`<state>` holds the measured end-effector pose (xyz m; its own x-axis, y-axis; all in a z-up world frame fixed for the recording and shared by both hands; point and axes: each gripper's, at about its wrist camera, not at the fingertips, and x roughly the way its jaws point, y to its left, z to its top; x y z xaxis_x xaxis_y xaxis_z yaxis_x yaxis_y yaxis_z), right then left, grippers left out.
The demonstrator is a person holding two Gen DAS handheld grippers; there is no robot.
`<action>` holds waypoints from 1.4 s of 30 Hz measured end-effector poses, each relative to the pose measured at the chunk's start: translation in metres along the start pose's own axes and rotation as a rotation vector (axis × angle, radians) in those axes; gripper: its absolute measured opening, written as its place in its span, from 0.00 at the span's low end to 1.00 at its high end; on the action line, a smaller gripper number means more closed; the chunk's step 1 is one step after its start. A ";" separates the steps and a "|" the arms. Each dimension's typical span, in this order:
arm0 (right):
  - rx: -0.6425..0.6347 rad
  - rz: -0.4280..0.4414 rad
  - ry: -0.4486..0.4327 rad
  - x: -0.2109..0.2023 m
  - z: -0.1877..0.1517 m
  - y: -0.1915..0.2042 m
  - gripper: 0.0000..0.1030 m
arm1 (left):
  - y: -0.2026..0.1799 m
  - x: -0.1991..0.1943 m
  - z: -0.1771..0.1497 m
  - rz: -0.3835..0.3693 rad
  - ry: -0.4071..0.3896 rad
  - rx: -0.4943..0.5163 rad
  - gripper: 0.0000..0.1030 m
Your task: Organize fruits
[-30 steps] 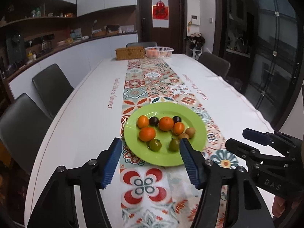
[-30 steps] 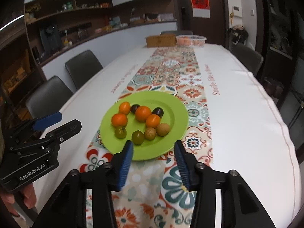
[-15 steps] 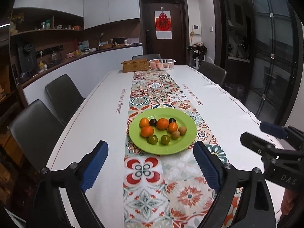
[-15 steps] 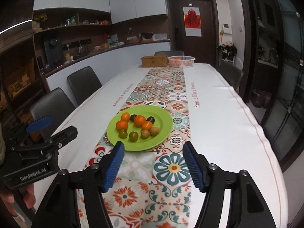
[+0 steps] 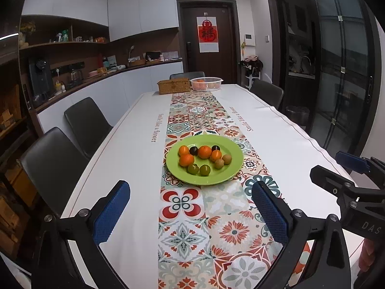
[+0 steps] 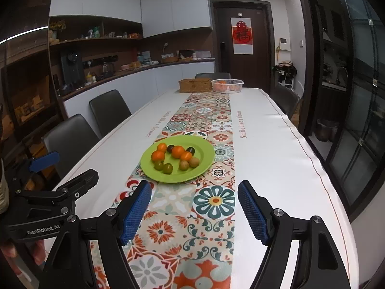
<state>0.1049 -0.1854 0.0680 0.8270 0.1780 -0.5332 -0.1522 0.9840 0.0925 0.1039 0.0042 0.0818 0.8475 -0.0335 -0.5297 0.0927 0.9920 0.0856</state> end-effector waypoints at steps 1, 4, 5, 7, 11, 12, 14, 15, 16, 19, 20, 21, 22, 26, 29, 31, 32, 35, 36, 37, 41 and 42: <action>0.000 -0.004 -0.002 -0.002 -0.001 0.000 0.73 | 0.001 -0.002 0.000 0.004 -0.005 -0.001 1.00; -0.001 -0.009 -0.001 -0.005 -0.003 -0.001 0.75 | 0.000 -0.007 0.000 0.007 -0.010 0.003 1.00; -0.001 -0.009 -0.003 -0.006 -0.003 0.000 0.75 | 0.000 -0.009 0.000 0.007 -0.012 0.004 1.00; -0.003 -0.007 -0.005 -0.007 -0.003 0.001 0.75 | 0.000 -0.012 0.001 0.011 -0.018 0.004 1.00; -0.012 -0.013 -0.018 -0.009 -0.001 0.004 0.75 | 0.002 -0.018 0.003 0.013 -0.030 -0.003 1.00; -0.013 -0.014 -0.021 -0.010 -0.001 0.004 0.75 | 0.003 -0.020 0.003 0.013 -0.033 -0.006 1.00; -0.014 -0.013 -0.025 -0.011 -0.001 0.005 0.75 | 0.004 -0.023 0.004 0.013 -0.042 -0.009 1.00; -0.014 -0.012 -0.028 -0.012 -0.001 0.005 0.75 | 0.004 -0.025 0.005 0.014 -0.045 -0.011 1.00; -0.014 -0.011 -0.031 -0.014 0.000 0.006 0.75 | 0.003 -0.026 0.005 0.015 -0.049 -0.011 1.00; -0.018 -0.009 -0.039 -0.017 0.001 0.007 0.75 | 0.003 -0.031 0.007 0.020 -0.059 -0.011 1.00; -0.019 -0.009 -0.041 -0.018 0.001 0.007 0.75 | 0.003 -0.031 0.007 0.024 -0.061 -0.011 1.00; -0.021 -0.010 -0.044 -0.019 0.002 0.007 0.75 | 0.004 -0.032 0.007 0.028 -0.062 -0.011 1.00; -0.024 -0.012 -0.047 -0.020 0.002 0.008 0.75 | 0.003 -0.032 0.007 0.031 -0.062 -0.010 1.00; -0.033 -0.022 -0.056 -0.023 0.003 0.009 0.75 | 0.003 -0.033 0.007 0.033 -0.062 -0.011 1.00; -0.033 -0.024 -0.061 -0.024 0.004 0.009 0.75 | 0.002 -0.033 0.007 0.038 -0.061 -0.015 1.00; -0.031 -0.021 -0.061 -0.024 0.004 0.008 0.75 | 0.002 -0.033 0.008 0.049 -0.066 -0.015 1.00; -0.030 -0.020 -0.060 -0.023 0.004 0.008 0.75 | 0.002 -0.034 0.008 0.053 -0.068 -0.014 1.00; -0.032 -0.020 -0.059 -0.023 0.004 0.008 0.75 | 0.003 -0.034 0.007 0.051 -0.069 -0.016 1.00; -0.032 -0.020 -0.058 -0.022 0.004 0.008 0.75 | 0.003 -0.034 0.007 0.051 -0.071 -0.016 1.00; -0.031 -0.018 -0.057 -0.022 0.004 0.008 0.75 | 0.003 -0.034 0.008 0.050 -0.070 -0.015 1.00; -0.033 -0.021 -0.054 -0.022 0.004 0.008 0.75 | 0.002 -0.033 0.007 0.050 -0.068 -0.009 1.00; -0.033 -0.020 -0.053 -0.021 0.004 0.007 0.75 | 0.002 -0.033 0.007 0.049 -0.068 -0.009 1.00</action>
<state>0.0884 -0.1818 0.0835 0.8572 0.1595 -0.4897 -0.1525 0.9868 0.0544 0.0798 0.0065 0.1058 0.8842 0.0073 -0.4670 0.0460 0.9937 0.1026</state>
